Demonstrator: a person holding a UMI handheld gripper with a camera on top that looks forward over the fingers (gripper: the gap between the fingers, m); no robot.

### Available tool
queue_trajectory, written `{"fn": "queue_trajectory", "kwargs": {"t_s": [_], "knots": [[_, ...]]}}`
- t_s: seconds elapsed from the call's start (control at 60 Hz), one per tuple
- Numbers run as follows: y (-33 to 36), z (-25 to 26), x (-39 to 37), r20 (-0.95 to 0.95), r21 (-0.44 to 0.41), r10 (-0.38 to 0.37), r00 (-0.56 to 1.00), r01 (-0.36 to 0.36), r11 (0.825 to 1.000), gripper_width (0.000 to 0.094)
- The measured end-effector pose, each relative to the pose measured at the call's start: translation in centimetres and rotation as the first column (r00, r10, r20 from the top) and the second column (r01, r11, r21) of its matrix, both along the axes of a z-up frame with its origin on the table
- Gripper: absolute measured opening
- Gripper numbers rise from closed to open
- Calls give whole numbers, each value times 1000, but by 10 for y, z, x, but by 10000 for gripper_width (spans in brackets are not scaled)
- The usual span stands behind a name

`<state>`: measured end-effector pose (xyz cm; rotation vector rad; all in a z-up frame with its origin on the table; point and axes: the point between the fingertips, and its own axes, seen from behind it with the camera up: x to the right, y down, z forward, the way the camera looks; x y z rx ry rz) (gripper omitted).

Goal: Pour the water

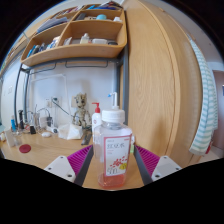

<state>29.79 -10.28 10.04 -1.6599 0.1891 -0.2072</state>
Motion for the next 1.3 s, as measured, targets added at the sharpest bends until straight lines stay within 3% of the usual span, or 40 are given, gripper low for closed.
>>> {"fn": "queue_trajectory", "kwargs": {"t_s": [0.067, 0.133, 0.25, 0.383, 0.567, 0.817, 0.95, 1.083, 1.3], "knots": [[8, 1, -1, 7, 9, 14, 1000, -14, 1000, 774], [15, -2, -1, 2, 16, 32, 999, -32, 999, 621], [16, -2, 0, 1, 17, 30, 1000, -30, 999, 570], [17, -2, 2, -1, 10, 15, 1000, -15, 1000, 426], [17, -2, -2, 28, -24, -1, 1000, 2, 1000, 410], [28, 40, -104, 314, -74, 99, 944, -80, 994, 413], [51, 61, -191, 596, -133, 177, 783, -121, 984, 413], [75, 73, -281, 830, -186, 238, 504, -152, 971, 415], [104, 84, -392, 971, -221, 233, 55, -172, 960, 414]]}}
